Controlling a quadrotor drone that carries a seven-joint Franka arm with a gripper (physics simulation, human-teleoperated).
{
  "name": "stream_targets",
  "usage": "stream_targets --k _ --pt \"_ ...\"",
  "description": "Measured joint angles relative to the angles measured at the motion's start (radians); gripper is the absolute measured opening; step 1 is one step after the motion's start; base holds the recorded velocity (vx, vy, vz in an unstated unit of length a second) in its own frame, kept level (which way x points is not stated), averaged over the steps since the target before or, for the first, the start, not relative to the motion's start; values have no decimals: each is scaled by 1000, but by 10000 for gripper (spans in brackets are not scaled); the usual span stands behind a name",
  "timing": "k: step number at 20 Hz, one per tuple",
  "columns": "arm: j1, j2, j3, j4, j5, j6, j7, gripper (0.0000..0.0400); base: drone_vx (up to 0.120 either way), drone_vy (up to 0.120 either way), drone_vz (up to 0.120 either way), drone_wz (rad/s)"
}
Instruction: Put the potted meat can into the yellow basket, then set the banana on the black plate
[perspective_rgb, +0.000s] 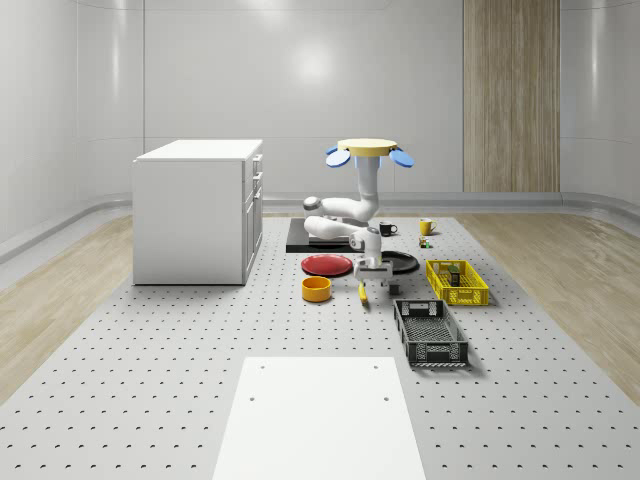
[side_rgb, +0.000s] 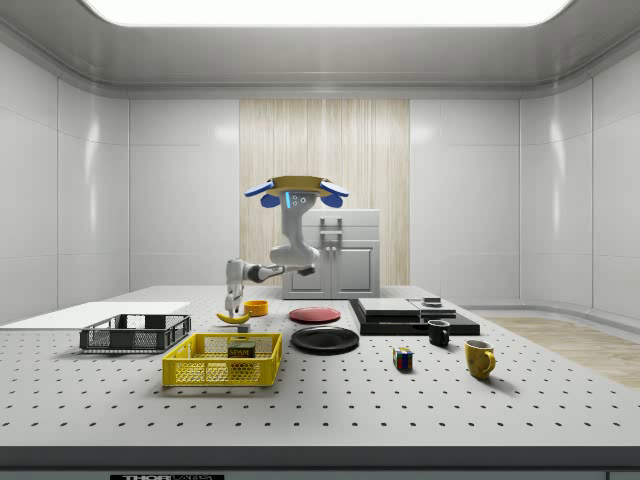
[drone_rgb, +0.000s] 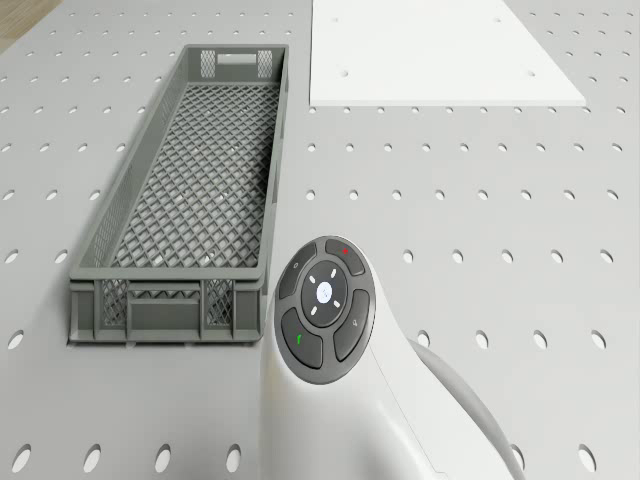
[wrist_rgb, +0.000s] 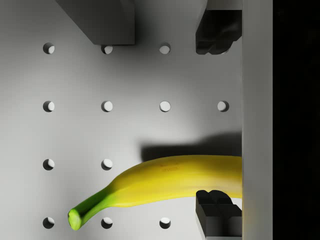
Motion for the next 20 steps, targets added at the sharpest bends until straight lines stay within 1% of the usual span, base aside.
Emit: stream_targets --k 6,7,8,12,20 --pt "1 1 0 0 -1 -1 0 400 0 -120 0 0" --pt "1 2 0 0 -1 -2 0 400 80 -120 0 0" --pt "1 2 0 0 -1 -2 -1 400 80 -40 0 0" --pt "-1 2 -11 3 -11 2 -1 400 0 0 0 0" --pt "-19 8 -98 37 -94 36 -3 400 0 0 0 0"
